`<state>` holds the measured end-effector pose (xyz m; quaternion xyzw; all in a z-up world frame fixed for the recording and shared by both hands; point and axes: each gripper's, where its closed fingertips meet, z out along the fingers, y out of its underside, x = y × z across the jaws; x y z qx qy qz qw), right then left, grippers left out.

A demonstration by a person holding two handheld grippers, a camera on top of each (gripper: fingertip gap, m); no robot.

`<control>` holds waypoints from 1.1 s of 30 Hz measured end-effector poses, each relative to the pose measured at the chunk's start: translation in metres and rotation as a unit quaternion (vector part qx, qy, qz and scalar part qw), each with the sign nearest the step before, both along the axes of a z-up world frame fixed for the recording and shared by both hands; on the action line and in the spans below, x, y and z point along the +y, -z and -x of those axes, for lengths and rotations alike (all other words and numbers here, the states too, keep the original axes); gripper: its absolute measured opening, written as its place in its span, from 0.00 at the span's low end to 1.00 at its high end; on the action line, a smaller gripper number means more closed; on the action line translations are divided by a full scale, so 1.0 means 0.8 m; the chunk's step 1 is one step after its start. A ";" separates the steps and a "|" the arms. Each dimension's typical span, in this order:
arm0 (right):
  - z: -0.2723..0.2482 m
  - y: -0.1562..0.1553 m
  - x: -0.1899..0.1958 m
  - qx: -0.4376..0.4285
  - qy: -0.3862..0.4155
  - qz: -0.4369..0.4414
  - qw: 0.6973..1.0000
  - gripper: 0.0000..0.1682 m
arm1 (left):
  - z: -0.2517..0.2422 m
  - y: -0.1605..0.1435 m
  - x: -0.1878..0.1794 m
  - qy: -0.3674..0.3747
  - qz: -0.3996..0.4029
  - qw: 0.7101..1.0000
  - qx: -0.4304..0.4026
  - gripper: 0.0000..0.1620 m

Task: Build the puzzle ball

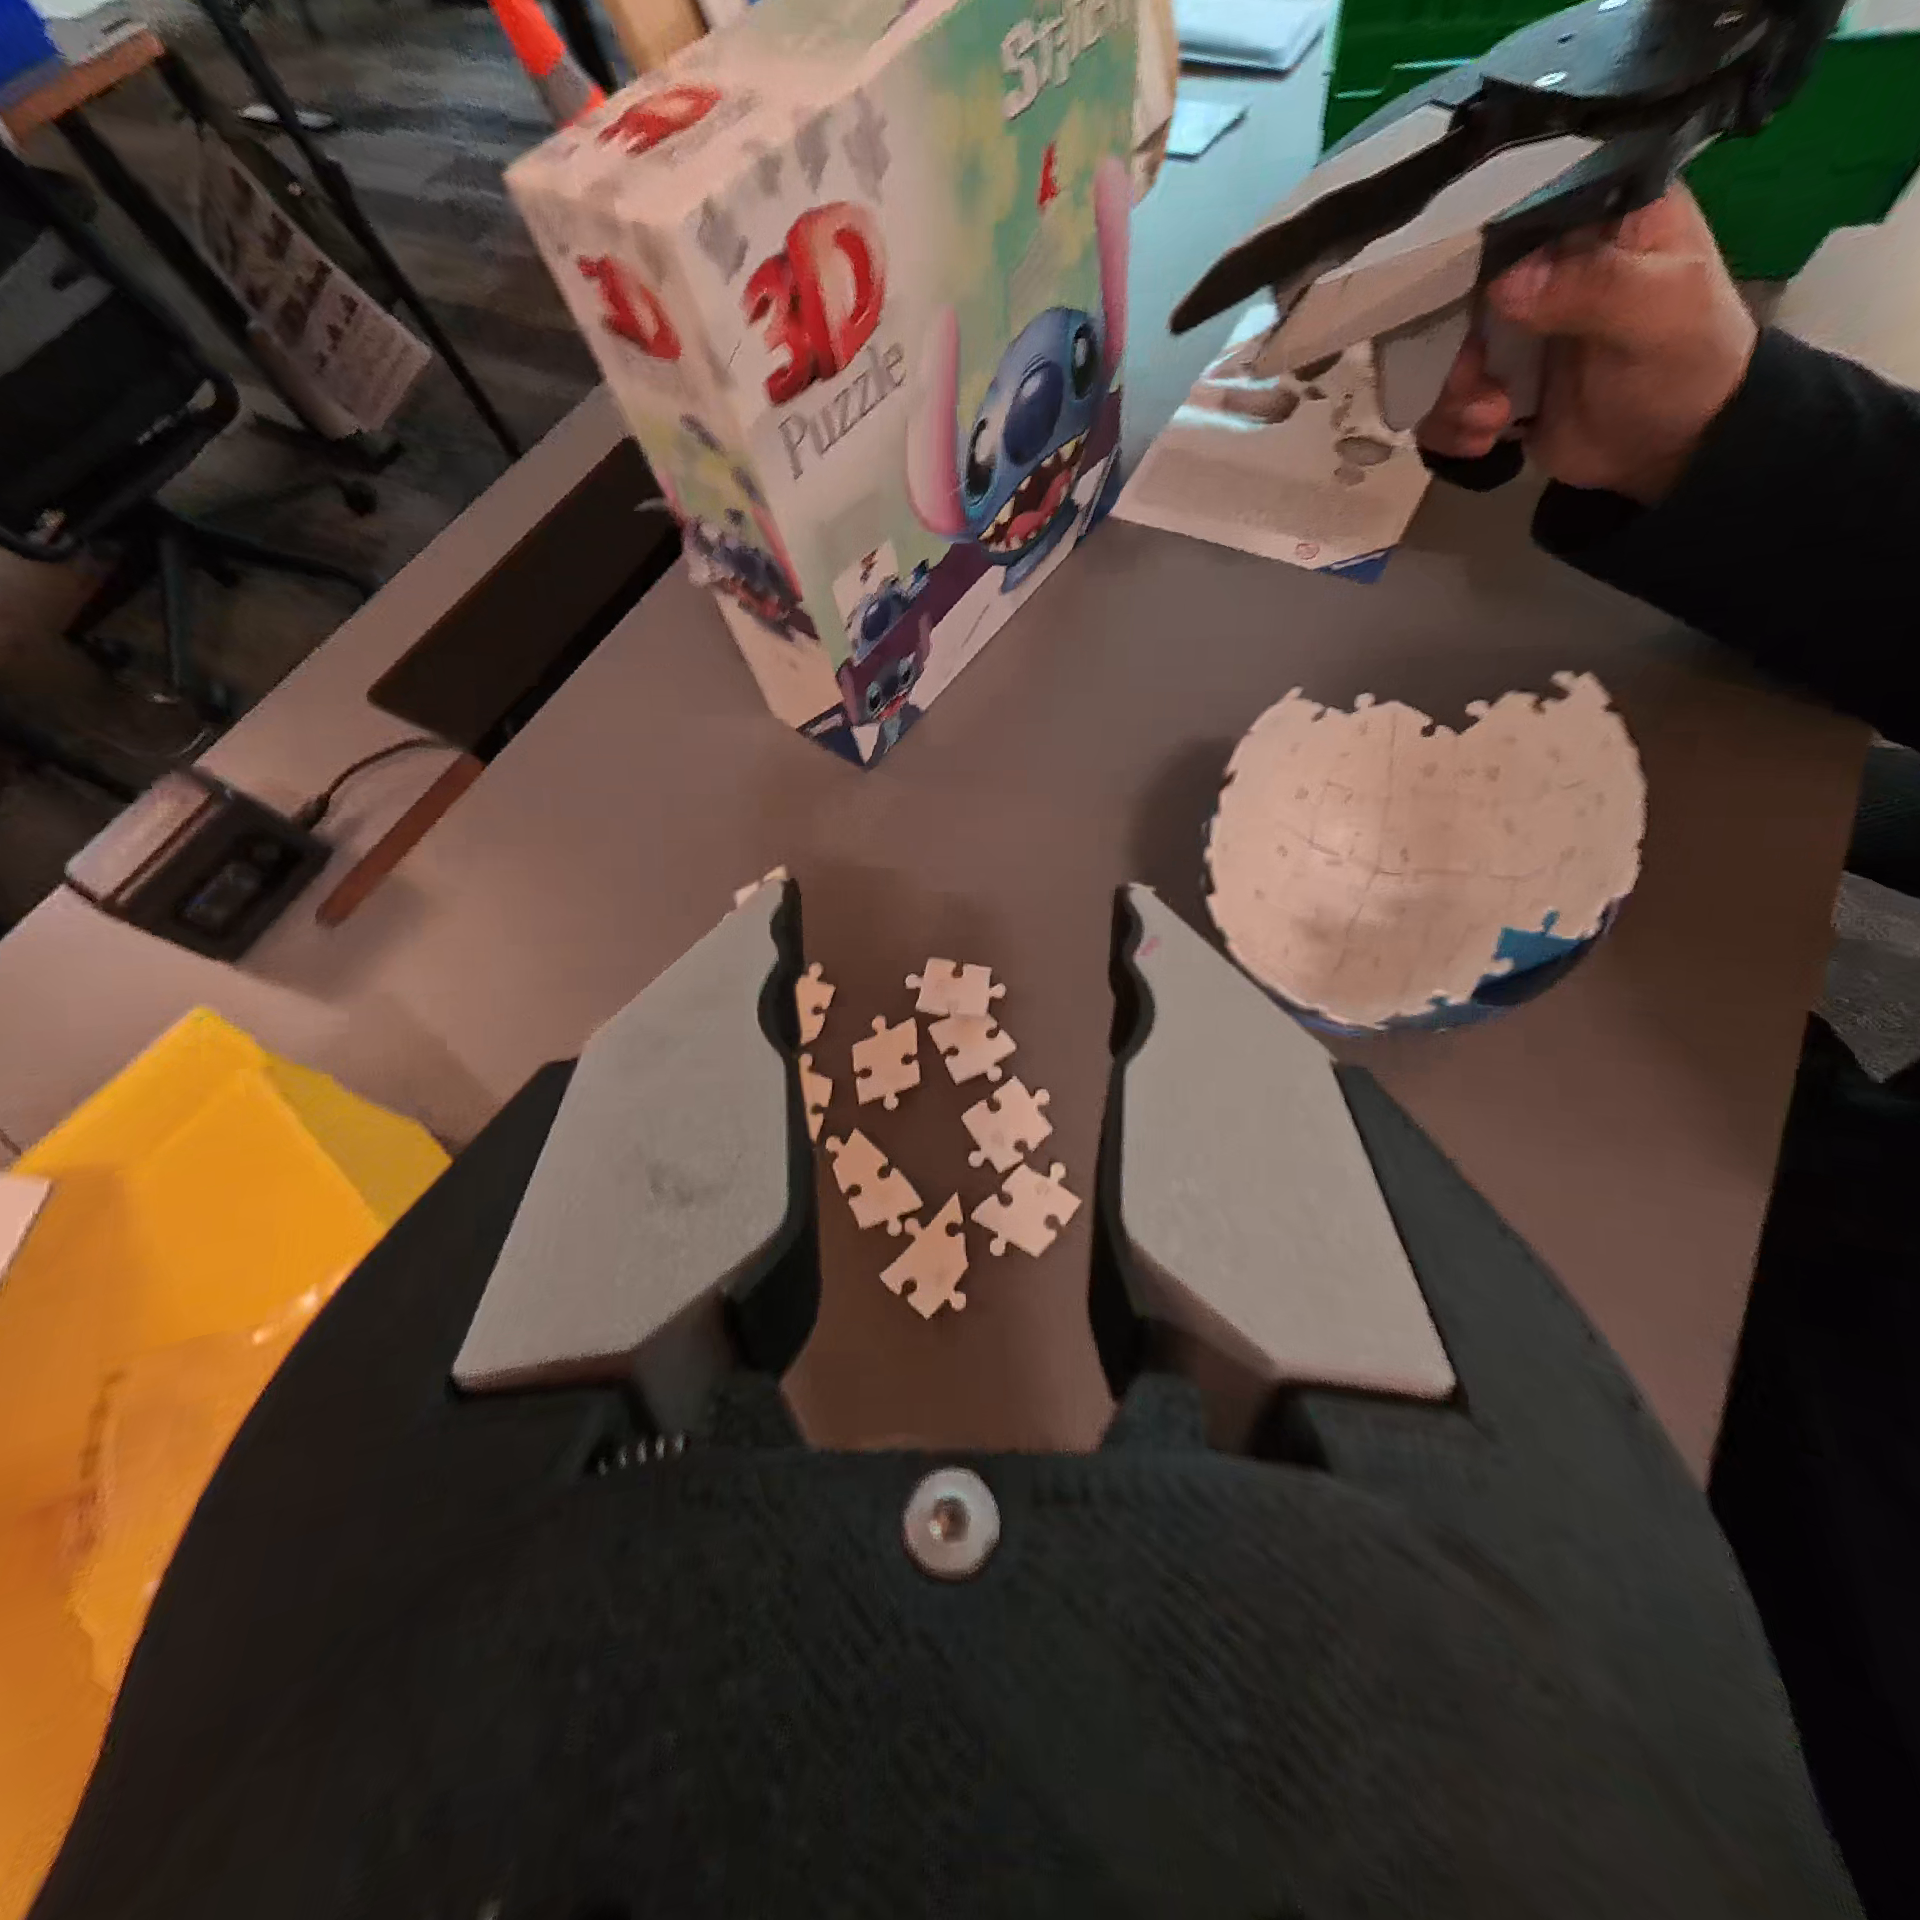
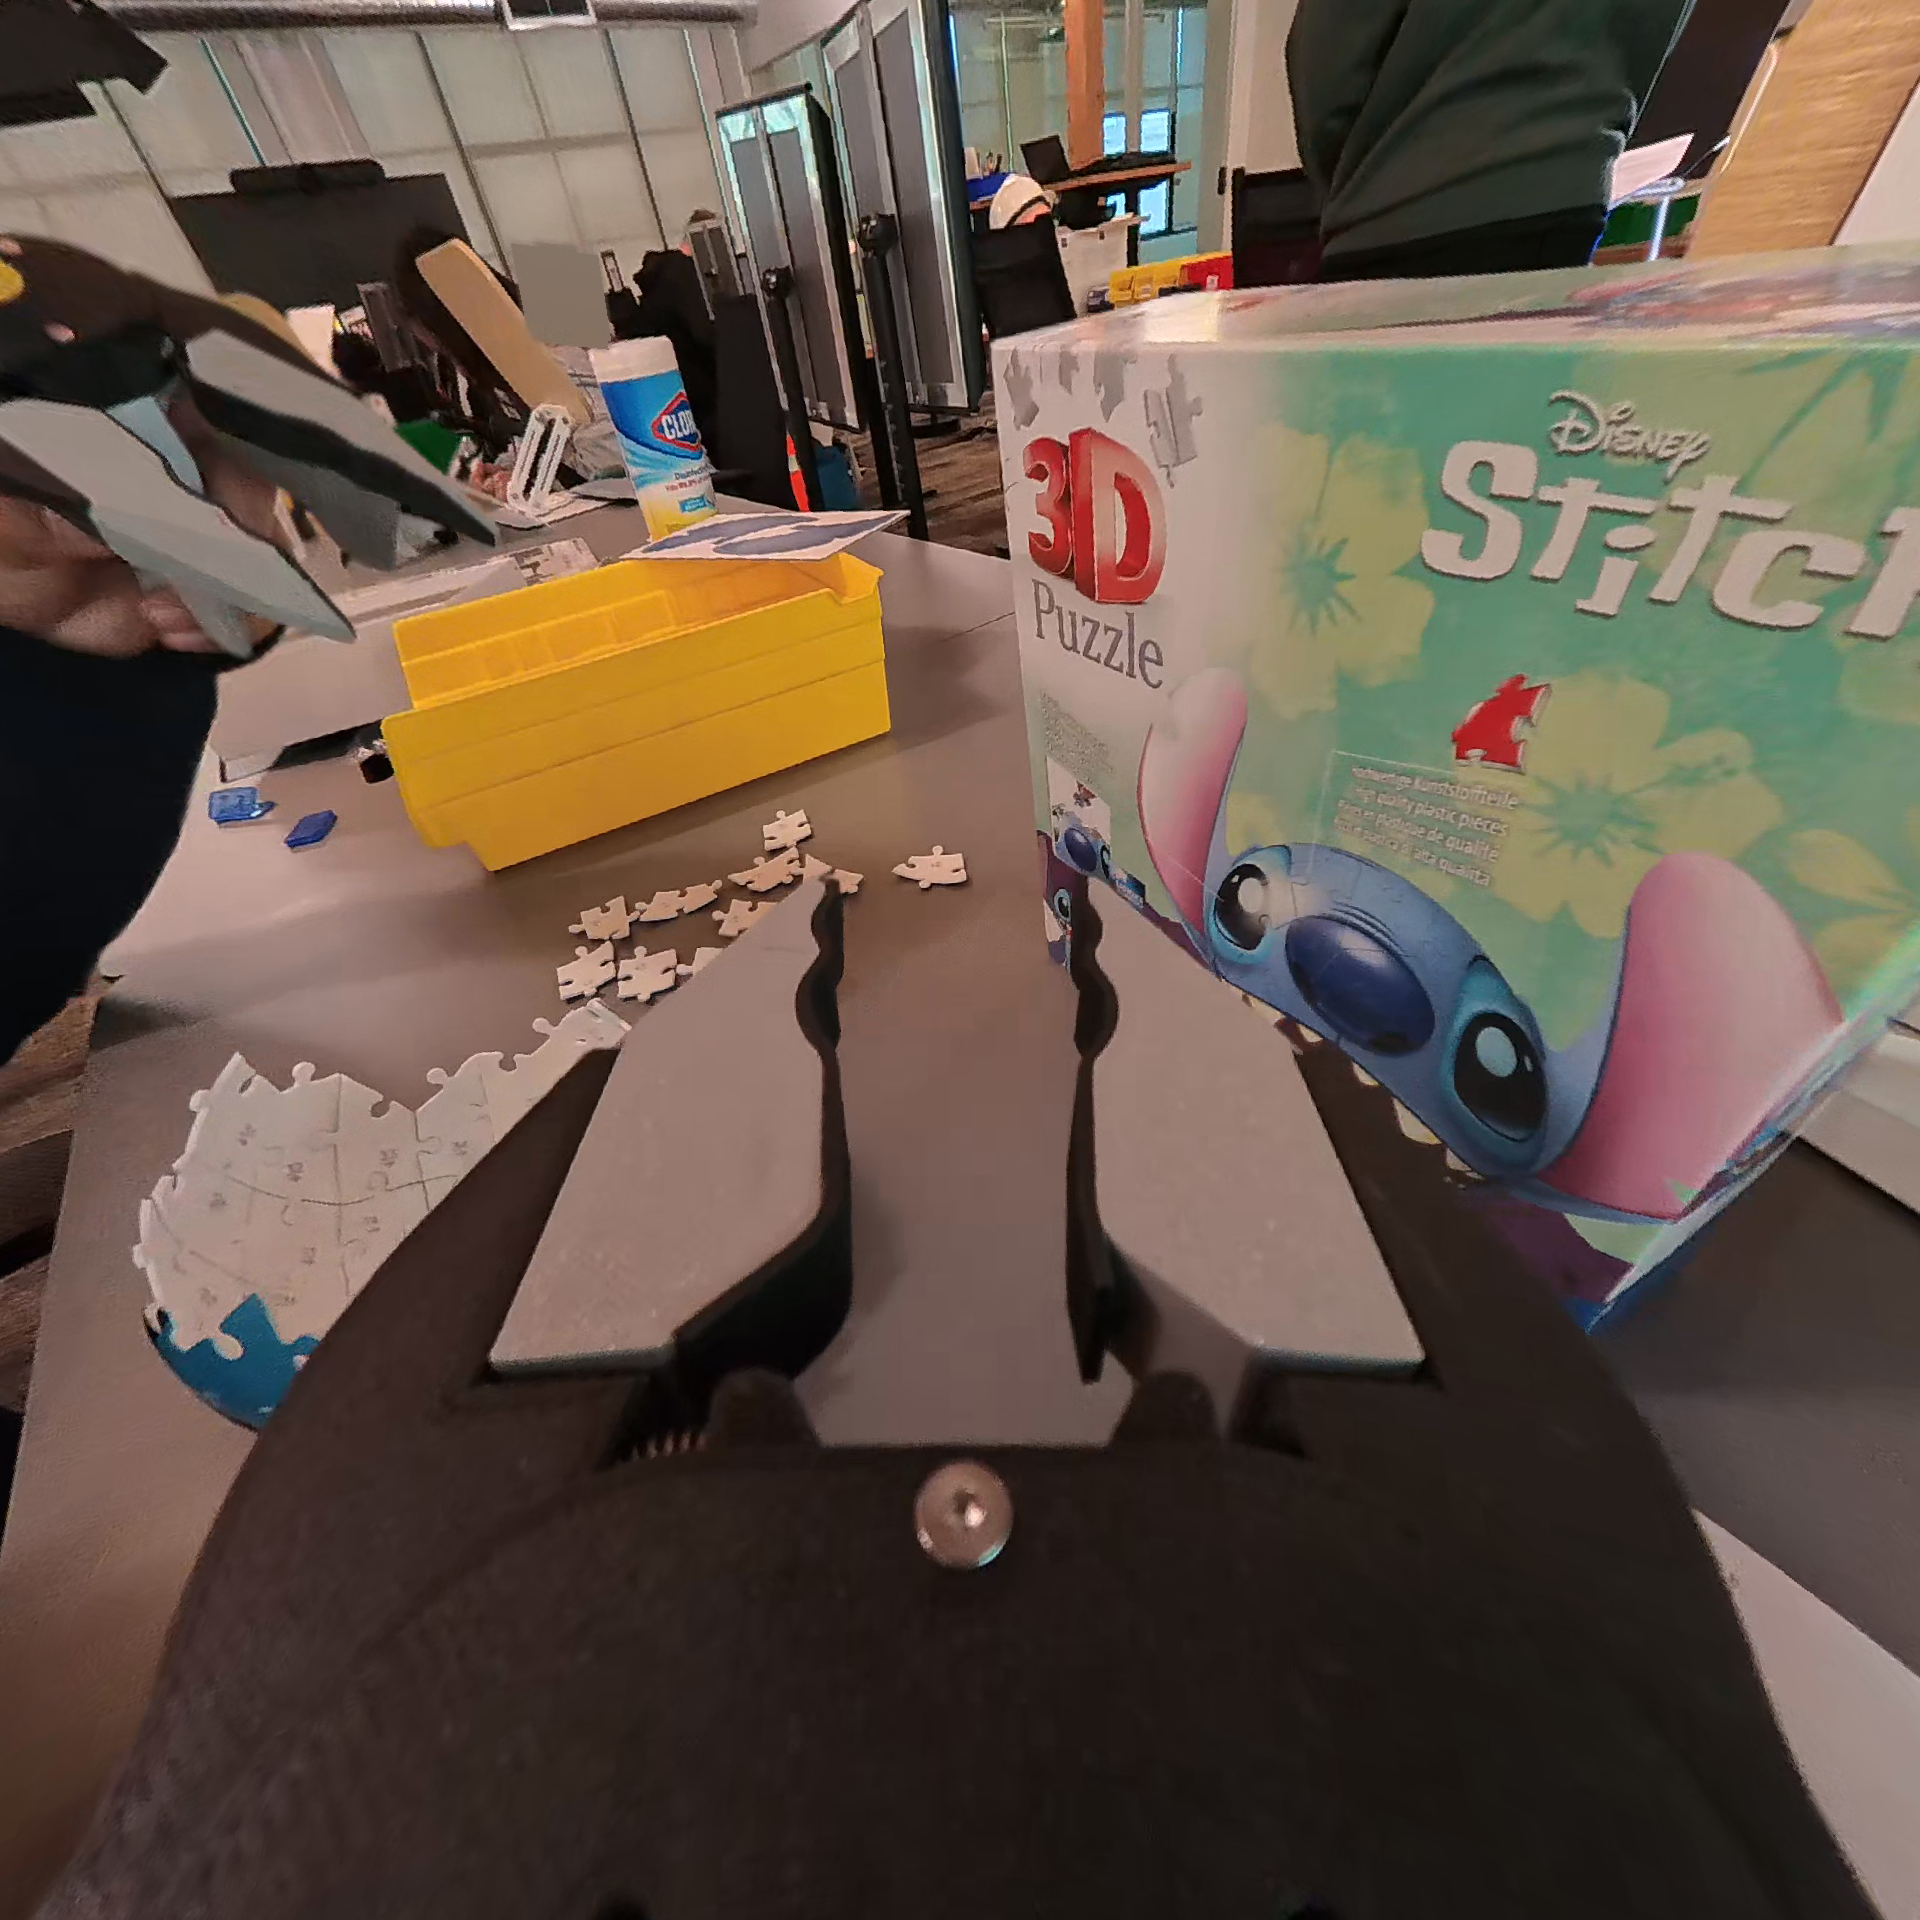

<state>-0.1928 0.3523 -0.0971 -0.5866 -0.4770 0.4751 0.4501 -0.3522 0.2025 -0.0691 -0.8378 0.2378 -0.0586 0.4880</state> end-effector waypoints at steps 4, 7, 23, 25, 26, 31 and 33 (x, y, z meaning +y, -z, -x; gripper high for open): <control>0.006 0.011 -0.002 -0.022 0.005 -0.014 1.000 0.25 | 0.019 0.036 -0.013 -0.037 -0.015 0.998 -0.045 0.36; 0.013 0.019 -0.006 -0.035 0.003 -0.020 0.999 0.24 | 0.030 0.047 -0.012 -0.055 -0.052 0.995 -0.059 0.36; 0.023 0.060 0.014 -0.103 0.052 -0.044 0.992 0.30 | 0.064 0.043 -0.011 -0.109 -0.113 0.979 -0.128 0.32; 0.022 0.054 0.015 -0.086 0.056 -0.037 0.994 0.30 | 0.069 0.031 -0.015 -0.114 -0.136 0.976 -0.129 0.31; 0.022 0.052 0.015 -0.080 0.056 -0.037 0.995 0.30 | 0.071 0.027 -0.016 -0.117 -0.144 0.974 -0.127 0.30; 0.024 0.050 0.011 -0.082 0.061 -0.058 0.993 0.30 | 0.073 0.023 -0.017 -0.118 -0.152 0.973 -0.128 0.29; 0.026 0.053 0.011 -0.092 0.064 -0.068 0.991 0.30 | 0.071 0.030 -0.015 -0.116 -0.140 0.975 -0.125 0.29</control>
